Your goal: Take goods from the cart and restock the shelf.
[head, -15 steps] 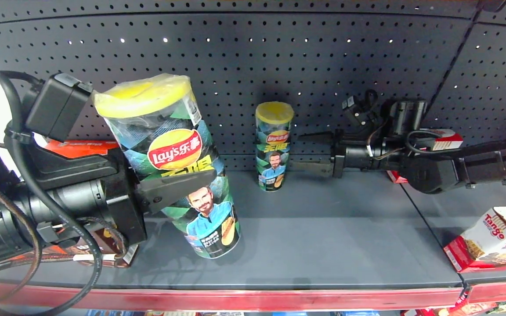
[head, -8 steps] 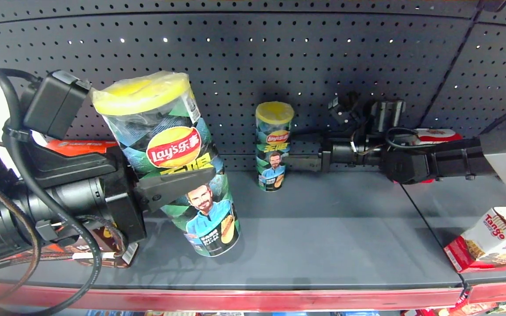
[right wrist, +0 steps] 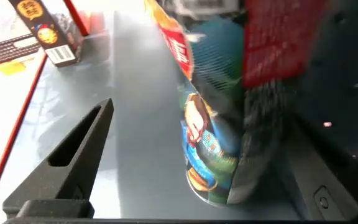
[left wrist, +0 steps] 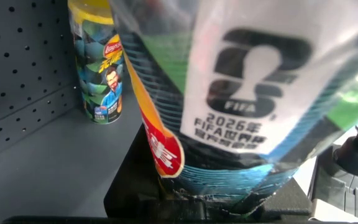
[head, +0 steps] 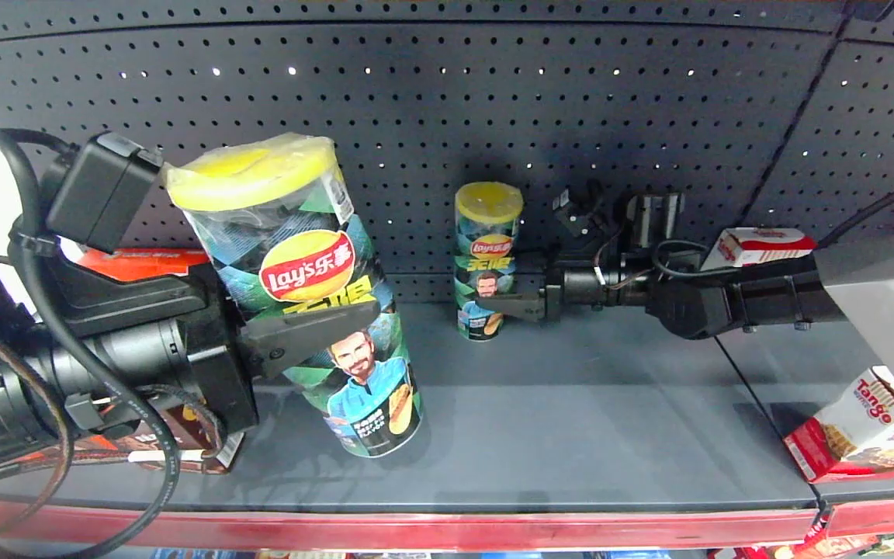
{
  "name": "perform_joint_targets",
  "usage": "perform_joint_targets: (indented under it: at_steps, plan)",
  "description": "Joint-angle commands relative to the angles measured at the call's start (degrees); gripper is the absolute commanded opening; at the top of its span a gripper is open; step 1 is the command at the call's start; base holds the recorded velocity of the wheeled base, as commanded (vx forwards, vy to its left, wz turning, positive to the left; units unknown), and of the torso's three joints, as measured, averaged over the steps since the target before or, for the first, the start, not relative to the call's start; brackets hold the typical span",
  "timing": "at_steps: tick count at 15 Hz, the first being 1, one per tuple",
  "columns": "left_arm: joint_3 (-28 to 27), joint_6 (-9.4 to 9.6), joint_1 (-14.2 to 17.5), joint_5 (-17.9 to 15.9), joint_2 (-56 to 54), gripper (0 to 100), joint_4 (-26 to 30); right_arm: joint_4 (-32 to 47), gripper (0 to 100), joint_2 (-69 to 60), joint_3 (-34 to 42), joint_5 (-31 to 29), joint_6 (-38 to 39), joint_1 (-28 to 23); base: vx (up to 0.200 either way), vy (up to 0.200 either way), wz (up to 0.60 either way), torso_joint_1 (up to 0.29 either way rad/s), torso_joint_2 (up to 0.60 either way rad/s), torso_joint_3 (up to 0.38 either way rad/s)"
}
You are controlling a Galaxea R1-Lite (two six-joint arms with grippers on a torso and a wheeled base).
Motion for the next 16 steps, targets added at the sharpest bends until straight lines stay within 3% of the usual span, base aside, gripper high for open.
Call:
perform_joint_targets:
  at_steps: [1,6,10,16]
  plan:
    - [0.09,-0.01,-0.01,-0.01,-0.02,0,0.00,-0.25,100,-0.91,2.46,-0.11,-0.21,0.51,0.000,0.000,0.00,0.000,0.00,0.000]
    - [1.94,-0.10,-0.01,-0.10,-0.46,0,-1.14,-1.48,100,-0.83,4.21,-0.46,-0.39,0.86,0.000,0.000,0.00,0.000,0.00,0.000]
    - [2.81,-1.24,-0.01,-0.10,-0.81,0,-2.11,-2.10,100,1.90,2.02,-4.41,-0.39,1.04,0.000,0.000,0.00,0.000,0.00,0.000]
    - [2.81,-1.24,-0.01,-0.10,-0.72,0,-2.11,-2.54,100,6.38,-2.64,-8.19,-0.21,1.65,0.000,0.000,0.00,0.000,0.00,0.000]
